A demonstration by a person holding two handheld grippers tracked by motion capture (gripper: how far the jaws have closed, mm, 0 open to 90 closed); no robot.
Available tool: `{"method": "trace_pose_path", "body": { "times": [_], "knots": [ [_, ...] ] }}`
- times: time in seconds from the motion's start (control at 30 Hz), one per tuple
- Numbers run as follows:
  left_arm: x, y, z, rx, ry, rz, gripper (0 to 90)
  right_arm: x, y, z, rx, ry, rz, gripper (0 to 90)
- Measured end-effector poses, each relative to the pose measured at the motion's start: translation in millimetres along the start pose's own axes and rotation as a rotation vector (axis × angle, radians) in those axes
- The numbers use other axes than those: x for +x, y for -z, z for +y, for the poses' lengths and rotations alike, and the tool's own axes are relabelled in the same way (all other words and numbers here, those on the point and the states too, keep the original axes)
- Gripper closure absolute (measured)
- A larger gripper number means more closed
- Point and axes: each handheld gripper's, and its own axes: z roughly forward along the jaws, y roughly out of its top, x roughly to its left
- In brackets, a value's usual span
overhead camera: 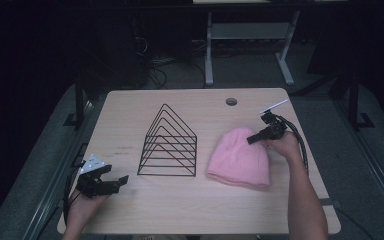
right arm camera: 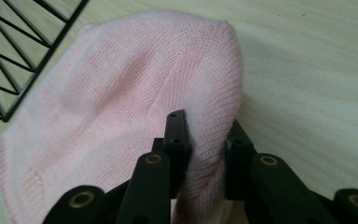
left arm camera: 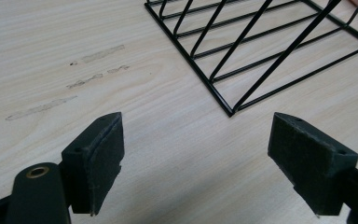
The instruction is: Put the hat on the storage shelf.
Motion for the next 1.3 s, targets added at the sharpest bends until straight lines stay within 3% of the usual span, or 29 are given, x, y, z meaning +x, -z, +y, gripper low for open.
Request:
{"method": "trace_pose_path", "body": {
  "times": [0.23,0.4,0.5,0.57,0.7,0.9,1.13,1.3],
  "knots": [
    [-1.1,2.1,3.2,0.009,0.008,-0.034,19.5,3.4,23.4,-5.6,-0.054,0.009,0.019,76.0],
    [-2.3,5.3,6.1,0.009,-0.018,-0.047,20.0,6.9,42.5,-11.5,-0.096,0.01,0.027,76.0],
    [-2.4,8.0,9.5,0.008,-0.011,-0.062,20.1,9.0,53.4,-14.8,-0.117,0.012,0.031,76.0],
    [-0.9,10.6,13.3,0.01,0.017,-0.089,19.8,10.9,62.1,-16.6,-0.138,0.02,0.028,76.0],
    [-0.9,13.3,16.8,0.008,0.016,-0.11,19.7,15.1,74.8,-18.1,-0.159,0.025,0.029,76.0],
    [-0.2,17.2,24.8,0.024,-0.016,-0.153,19.7,26.3,99.8,-16.8,-0.183,0.057,0.004,76.1],
    [-2.7,28.2,42.2,0.014,-0.095,-0.197,20.1,48.1,131.6,-6.7,-0.21,0.117,-0.028,76.6],
    [-3.9,32.6,52.0,0.012,-0.11,-0.243,20.0,58.6,144.8,0.5,-0.214,0.144,-0.039,76.6]
  ]
}}
